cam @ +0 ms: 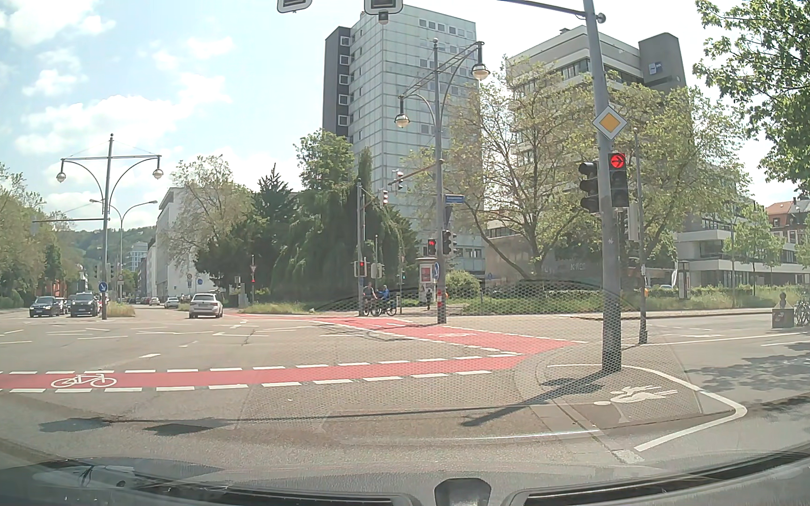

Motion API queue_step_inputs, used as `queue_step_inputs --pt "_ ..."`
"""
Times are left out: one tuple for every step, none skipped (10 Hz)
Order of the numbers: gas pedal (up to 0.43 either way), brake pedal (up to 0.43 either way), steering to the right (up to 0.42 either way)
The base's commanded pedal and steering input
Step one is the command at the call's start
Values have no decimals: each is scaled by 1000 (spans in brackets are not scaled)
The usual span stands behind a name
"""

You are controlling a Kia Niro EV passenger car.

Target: Follow the waypoints while adhering to traffic rules and regulations

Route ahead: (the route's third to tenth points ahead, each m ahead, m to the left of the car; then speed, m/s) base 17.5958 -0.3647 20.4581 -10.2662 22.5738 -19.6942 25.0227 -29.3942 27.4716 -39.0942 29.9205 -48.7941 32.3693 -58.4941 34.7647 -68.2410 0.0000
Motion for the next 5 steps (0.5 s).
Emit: queue_step_inputs --pt "0 244 -42" --pt "0 244 -42" --pt "0 244 -41" --pt "0 244 -42" --pt "0 244 -42"
